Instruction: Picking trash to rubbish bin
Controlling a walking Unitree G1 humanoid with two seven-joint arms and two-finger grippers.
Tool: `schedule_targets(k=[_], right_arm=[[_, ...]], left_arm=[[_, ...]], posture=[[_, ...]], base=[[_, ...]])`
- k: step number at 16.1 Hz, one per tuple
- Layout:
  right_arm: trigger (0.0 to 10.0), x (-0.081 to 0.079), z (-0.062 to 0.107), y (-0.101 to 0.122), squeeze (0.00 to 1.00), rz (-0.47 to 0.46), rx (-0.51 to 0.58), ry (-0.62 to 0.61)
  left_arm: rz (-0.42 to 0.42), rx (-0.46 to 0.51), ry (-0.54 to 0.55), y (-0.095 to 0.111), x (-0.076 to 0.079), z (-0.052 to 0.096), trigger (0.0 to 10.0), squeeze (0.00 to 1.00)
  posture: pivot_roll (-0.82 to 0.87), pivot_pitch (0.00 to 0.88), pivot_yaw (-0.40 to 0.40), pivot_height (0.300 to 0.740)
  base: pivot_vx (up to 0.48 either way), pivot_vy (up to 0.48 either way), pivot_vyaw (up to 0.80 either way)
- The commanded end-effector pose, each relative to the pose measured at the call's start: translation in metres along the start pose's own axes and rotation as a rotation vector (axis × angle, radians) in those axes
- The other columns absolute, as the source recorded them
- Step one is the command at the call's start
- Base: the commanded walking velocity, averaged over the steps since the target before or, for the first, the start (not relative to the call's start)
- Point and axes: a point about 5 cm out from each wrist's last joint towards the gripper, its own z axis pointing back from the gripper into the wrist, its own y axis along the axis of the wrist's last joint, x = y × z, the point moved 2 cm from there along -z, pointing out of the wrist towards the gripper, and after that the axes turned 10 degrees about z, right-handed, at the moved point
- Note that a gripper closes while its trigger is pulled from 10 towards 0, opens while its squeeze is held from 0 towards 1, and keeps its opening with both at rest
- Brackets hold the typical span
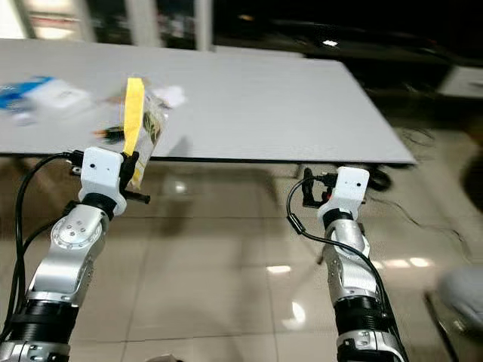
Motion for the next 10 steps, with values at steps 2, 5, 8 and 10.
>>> schedule_targets(k=[2, 5, 8, 10], right_arm=[[10.0, 0.0039, 0.0001, -0.0015, 0.0, 0.007, -0.017, -0.003], [10.0, 0.0023, 0.0001, -0.0025, 0.0, 0.006, -0.022, 0.003], [10.0, 0.0011, 0.0009, -0.004, 0.0, 0.004, -0.029, 0.009], [10.0, 0.0008, 0.0012, -0.0045, 0.0, 0.004, -0.031, 0.009]], left_arm=[[-0.003, 0.018, -0.012, 0.0047, 0.0038, -0.0027, 10.0, 0.0], [-0.007, 0.01, -0.012, 0.0033, 0.0039, -0.0024, 10.0, 0.0], [0.0, 0.012, -0.02, 0.0031, 0.005, -0.0013, 10.0, 0.0], [0.0, 0.011, -0.02, 0.003, 0.0053, -0.0014, 10.0, 0.0]], posture=[[-0.01, 0.042, -0.069, 0.74], [-0.01, 0.043, -0.068, 0.74], [-0.02, 0.043, -0.067, 0.74], [-0.02, 0.044, -0.067, 0.74]], base=[[-0.27, 0.0, 0.0], [-0.275, 0.0, 0.0], [-0.288, 0.0, 0.0], [-0.296, 0.0, 0.0]])
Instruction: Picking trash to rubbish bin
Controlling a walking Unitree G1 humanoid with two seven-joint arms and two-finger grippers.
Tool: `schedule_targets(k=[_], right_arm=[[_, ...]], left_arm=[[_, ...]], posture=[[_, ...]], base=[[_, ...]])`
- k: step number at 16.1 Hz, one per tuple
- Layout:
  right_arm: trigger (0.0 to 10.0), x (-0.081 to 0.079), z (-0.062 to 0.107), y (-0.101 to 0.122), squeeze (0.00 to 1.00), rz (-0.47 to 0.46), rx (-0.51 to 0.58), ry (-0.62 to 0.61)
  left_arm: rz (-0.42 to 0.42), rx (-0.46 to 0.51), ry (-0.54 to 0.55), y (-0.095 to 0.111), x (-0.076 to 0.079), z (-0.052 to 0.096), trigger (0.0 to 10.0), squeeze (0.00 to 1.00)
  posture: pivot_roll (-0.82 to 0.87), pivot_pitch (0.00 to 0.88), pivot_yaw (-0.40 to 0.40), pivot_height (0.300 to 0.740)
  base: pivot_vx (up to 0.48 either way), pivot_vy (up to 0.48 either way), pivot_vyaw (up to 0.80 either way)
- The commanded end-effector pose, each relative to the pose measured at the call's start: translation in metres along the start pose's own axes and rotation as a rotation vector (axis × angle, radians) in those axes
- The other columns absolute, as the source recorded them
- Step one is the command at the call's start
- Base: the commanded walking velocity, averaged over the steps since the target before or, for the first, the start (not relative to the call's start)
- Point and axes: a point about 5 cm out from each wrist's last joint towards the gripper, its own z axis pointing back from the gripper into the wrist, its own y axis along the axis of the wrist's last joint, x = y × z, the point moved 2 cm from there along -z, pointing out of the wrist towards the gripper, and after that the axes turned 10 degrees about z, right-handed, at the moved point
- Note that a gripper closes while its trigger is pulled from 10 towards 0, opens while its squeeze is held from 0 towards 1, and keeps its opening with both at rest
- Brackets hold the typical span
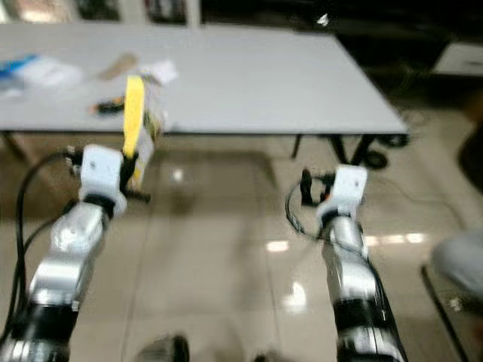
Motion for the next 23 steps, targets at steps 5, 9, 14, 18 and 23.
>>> schedule_targets(k=[5, 9, 14, 18, 23], right_arm=[[10.0, 0.003, 0.0, -0.001, 0.0, 0.009, -0.014, 0.003], [10.0, 0.003, 0.0, -0.001, 0.0, 0.01, -0.016, 0.006], [10.0, -0.001, 0.0, -0.004, 0.0, 0.015, -0.029, 0.022], [10.0, 0.0, 0.006, -0.03, 0.0, 0.037, -0.121, 0.019], [10.0, 0.0, 0.038, -0.105, 0.0, 0.065, -0.426, 0.098]], left_arm=[[-0.005, 0.022, -0.017, 0.007, 0.004, -0.003, 10.0, 0.0], [-0.003, 0.022, -0.023, 0.006, 0.005, -0.003, 10.0, 0.0], [0.0, -0.003, -0.015, 0.0, 0.006, -0.003, 10.0, 0.0], [0.053, -0.188, -0.027, -0.055, 0.009, 0.008, 10.0, 0.0], [0.069, -0.479, 0.002, -0.129, 0.007, 0.036, 10.0, 0.0]], posture=[[-0.01, 0.043, -0.068, 0.74], [-0.02, 0.034, -0.066, 0.74], [-0.01, 0.036, -0.067, 0.74], [-0.01, 0.04, -0.071, 0.74], [-0.02, 0.037, -0.072, 0.74]], base=[[-0.296, 0.0, 0.0], [-0.296, 0.0, 0.0], [-0.06, 0.0, 0.0], [0.0, 0.0, 0.0], [0.0, 0.0, 0.0]])
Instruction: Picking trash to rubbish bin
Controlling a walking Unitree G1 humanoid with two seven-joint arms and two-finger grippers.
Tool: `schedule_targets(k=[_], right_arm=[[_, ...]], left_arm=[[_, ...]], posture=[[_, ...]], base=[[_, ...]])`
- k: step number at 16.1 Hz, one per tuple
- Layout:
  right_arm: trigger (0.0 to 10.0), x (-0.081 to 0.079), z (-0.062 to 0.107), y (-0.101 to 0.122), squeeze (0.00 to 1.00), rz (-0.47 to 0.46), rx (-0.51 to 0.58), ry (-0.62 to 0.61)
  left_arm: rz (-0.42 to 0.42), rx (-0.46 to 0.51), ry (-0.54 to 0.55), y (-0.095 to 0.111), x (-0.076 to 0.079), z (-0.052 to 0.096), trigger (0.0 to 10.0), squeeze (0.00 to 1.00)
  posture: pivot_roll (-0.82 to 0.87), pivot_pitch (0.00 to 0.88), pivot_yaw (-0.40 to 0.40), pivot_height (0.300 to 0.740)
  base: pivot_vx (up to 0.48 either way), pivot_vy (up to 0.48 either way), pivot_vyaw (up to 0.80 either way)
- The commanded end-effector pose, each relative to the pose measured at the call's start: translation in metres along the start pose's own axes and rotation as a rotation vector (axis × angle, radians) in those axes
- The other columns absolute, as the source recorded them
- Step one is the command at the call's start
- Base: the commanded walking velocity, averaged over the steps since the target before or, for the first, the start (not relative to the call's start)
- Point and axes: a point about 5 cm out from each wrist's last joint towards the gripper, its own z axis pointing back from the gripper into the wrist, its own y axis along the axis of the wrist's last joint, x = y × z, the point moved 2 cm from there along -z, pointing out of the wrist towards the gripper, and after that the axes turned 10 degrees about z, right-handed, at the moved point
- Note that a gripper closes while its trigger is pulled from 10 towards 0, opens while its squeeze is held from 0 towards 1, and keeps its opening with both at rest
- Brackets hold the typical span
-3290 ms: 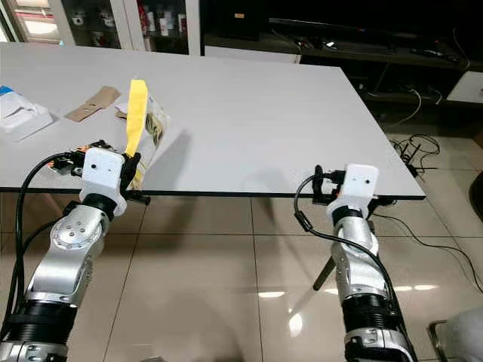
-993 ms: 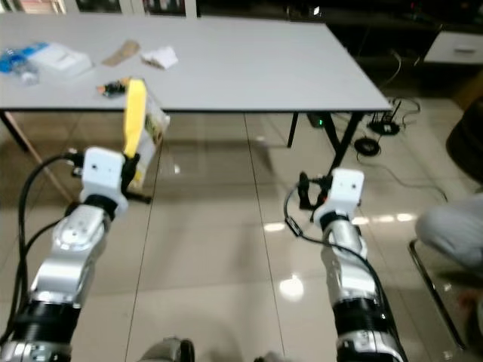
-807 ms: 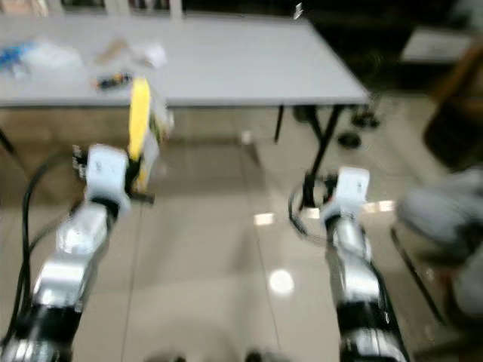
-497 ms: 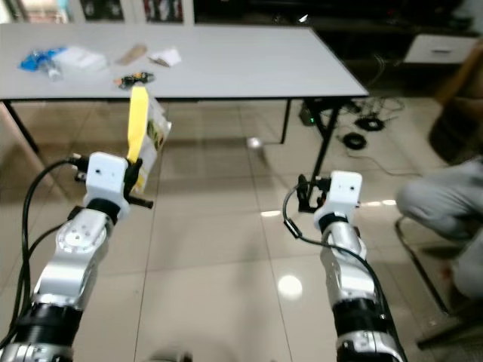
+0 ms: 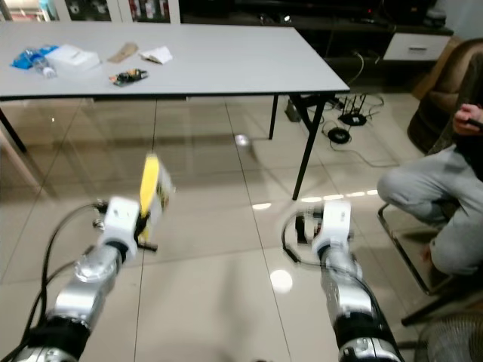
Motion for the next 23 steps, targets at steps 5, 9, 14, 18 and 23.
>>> schedule_targets(k=[5, 9, 14, 18, 23], right_arm=[[10.0, -0.022, 0.042, -0.113, 0.0, 0.096, -0.442, 0.125], [10.0, -0.025, 0.06, -0.139, 0.0, 0.083, -0.528, 0.133], [10.0, -0.023, 0.058, -0.137, 0.0, 0.115, -0.52, 0.126], [10.0, -0.025, 0.056, -0.135, 0.0, 0.11, -0.515, 0.12], [10.0, -0.027, 0.06, -0.14, 0.0, 0.106, -0.531, 0.126]], left_arm=[[0.056, -0.28, 0.055, -0.083, 0.003, 0.018, 10.0, 0.0], [0.079, -0.377, 0.094, -0.115, 0.0, 0.034, 10.0, 0.0], [0.088, -0.411, 0.111, -0.126, 0.001, 0.04, 10.0, 0.0], [0.092, -0.43, 0.125, -0.132, 0.001, 0.043, 10.0, 0.0], [0.095, -0.441, 0.142, -0.138, -0.001, 0.049, 10.0, 0.0]], posture=[[-0.01, 0.03, -0.075, 0.74], [-0.01, 0.033, -0.074, 0.74], [-0.01, 0.035, -0.079, 0.74], [0.0, 0.034, -0.079, 0.74], [0.0, 0.023, -0.074, 0.74]], base=[[0.0, 0.0, 0.0], [0.0, 0.0, 0.0], [0.0, 0.0, 0.16], [0.0, 0.0, 0.8], [0.0, 0.0, 0.8]])
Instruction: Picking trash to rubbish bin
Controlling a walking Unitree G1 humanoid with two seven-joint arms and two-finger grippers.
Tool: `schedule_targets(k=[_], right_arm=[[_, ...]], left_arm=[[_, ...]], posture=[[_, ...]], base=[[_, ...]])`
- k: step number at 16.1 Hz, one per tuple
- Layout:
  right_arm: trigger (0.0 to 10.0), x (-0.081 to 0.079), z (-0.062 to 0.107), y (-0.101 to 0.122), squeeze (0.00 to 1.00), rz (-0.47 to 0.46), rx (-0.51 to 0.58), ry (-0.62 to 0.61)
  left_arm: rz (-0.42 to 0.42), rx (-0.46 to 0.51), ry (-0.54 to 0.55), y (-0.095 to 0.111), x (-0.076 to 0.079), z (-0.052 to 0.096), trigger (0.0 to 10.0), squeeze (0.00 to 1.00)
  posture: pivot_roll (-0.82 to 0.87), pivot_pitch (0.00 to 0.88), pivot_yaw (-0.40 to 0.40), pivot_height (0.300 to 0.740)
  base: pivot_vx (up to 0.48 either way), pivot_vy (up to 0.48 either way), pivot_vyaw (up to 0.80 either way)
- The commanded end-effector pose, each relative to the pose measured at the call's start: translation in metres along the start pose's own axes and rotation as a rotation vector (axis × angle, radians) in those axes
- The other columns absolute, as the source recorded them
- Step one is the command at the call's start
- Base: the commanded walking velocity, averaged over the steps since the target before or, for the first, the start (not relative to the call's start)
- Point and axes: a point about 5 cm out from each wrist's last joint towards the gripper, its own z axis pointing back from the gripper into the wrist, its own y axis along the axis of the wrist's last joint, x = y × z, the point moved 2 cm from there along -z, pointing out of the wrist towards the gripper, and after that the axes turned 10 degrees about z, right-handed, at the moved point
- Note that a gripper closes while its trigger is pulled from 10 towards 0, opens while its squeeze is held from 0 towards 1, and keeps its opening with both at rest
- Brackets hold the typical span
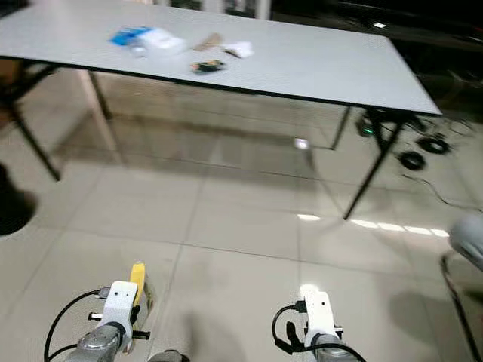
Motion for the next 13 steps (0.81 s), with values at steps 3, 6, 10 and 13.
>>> schedule_targets(k=[3, 6, 10, 13], right_arm=[[10.0, 0.0, 0.0, -0.003, 0.0, 0.002, -0.008, -0.011], [10.0, 0.0, 0.0, -0.001, 0.0, 0.003, -0.003, -0.009], [10.0, 0.001, 0.0, 0.0, 0.0, 0.005, -0.002, -0.011], [10.0, 0.0, 0.0, -0.001, 0.0, 0.002, -0.004, -0.007]], left_arm=[[0.005, -0.019, 0.0, -0.008, 0.003, 0.001, 10.0, 0.0], [0.024, -0.033, 0.0, -0.011, 0.005, 0.001, 10.0, 0.0], [0.002, -0.033, 0.003, -0.013, 0.005, 0.002, 10.0, 0.0], [0.008, -0.041, -0.002, -0.017, 0.005, 0.003, 10.0, 0.0]], posture=[[0.0, 0.009, -0.072, 0.74], [0.0, 0.0, -0.074, 0.74], [0.0, 0.0, -0.076, 0.74], [0.0, 0.0, -0.074, 0.74]], base=[[0.0, 0.0, 0.8], [0.0, 0.271, 0.8], [0.0, 0.12, 0.8], [0.0, 0.0, 0.8]])
